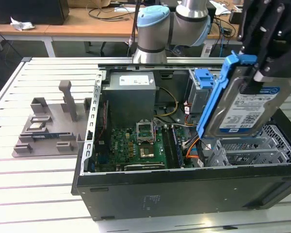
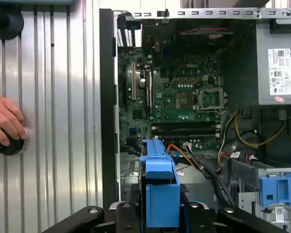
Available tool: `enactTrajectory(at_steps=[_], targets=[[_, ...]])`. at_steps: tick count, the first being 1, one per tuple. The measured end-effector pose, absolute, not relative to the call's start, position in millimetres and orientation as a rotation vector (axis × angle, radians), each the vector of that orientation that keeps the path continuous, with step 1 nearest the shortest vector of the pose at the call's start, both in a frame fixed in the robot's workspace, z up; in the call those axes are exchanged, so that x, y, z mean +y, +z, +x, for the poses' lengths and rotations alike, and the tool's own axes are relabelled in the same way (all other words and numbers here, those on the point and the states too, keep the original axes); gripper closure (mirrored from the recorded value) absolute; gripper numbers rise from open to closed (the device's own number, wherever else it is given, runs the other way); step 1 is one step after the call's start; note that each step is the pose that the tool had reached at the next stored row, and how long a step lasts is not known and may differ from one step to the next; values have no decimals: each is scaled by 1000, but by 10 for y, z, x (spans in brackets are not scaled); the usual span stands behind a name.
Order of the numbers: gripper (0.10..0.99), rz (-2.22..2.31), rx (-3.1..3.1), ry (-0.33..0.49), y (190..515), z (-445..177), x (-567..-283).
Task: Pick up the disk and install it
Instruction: 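Pick up the disk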
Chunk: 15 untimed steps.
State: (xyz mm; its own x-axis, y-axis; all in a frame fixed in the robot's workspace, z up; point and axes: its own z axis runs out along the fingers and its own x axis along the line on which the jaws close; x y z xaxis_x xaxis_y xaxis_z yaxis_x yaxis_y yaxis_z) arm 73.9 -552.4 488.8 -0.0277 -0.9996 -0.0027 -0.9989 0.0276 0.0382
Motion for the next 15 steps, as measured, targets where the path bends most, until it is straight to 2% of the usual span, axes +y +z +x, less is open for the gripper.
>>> enactTrajectory(at_steps=[15], targets=[[722,2149,-2254,-50,4787,1263,-5523]])
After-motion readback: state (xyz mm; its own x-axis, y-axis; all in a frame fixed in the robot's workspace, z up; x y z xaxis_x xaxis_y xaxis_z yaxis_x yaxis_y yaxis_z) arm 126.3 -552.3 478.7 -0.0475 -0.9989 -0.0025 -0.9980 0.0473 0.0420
